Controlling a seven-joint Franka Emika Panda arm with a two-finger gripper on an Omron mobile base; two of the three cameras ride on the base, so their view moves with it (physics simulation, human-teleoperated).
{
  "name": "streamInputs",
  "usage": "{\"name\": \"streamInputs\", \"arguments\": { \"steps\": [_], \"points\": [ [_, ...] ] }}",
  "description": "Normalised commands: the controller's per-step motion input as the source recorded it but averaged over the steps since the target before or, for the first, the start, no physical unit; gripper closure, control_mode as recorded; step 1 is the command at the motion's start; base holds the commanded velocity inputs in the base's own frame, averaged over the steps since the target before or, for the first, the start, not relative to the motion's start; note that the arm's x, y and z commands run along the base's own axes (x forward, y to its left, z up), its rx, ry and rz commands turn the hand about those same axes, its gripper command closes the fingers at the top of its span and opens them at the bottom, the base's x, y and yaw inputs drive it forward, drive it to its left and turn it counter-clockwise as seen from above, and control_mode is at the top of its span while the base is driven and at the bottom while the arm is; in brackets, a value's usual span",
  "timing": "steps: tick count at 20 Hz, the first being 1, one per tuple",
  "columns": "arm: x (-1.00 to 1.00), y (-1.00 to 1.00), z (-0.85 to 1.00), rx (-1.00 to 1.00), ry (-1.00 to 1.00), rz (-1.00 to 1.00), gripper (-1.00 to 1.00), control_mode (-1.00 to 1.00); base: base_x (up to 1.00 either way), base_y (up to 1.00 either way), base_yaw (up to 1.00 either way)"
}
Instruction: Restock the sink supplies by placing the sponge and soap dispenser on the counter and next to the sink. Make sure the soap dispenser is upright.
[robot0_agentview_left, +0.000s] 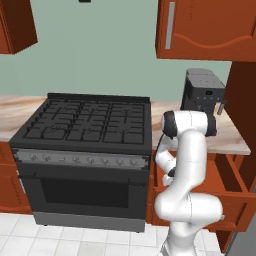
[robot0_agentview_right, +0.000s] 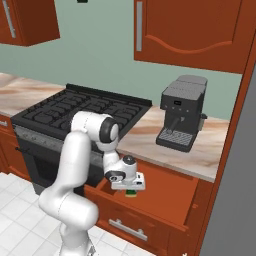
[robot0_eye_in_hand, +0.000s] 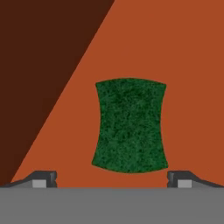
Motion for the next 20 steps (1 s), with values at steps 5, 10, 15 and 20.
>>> {"name": "streamInputs", "arguments": {
  "steps": [5,10,15,20],
  "points": [
    [0.43,0.00,-0.16,0.01,0.02,0.00,-1.00,-1.00,0.00,0.00,0.00],
    [0.26,0.00,-0.29,0.00,0.05,0.00,-1.00,-1.00,0.00,0.00,0.00],
    [0.35,0.00,-0.32,0.00,0.10,0.00,-1.00,-1.00,0.00,0.00,0.00],
    [0.19,0.00,-0.06,0.00,0.03,0.00,-1.00,-1.00,0.00,0.00,0.00]
  ]
}}
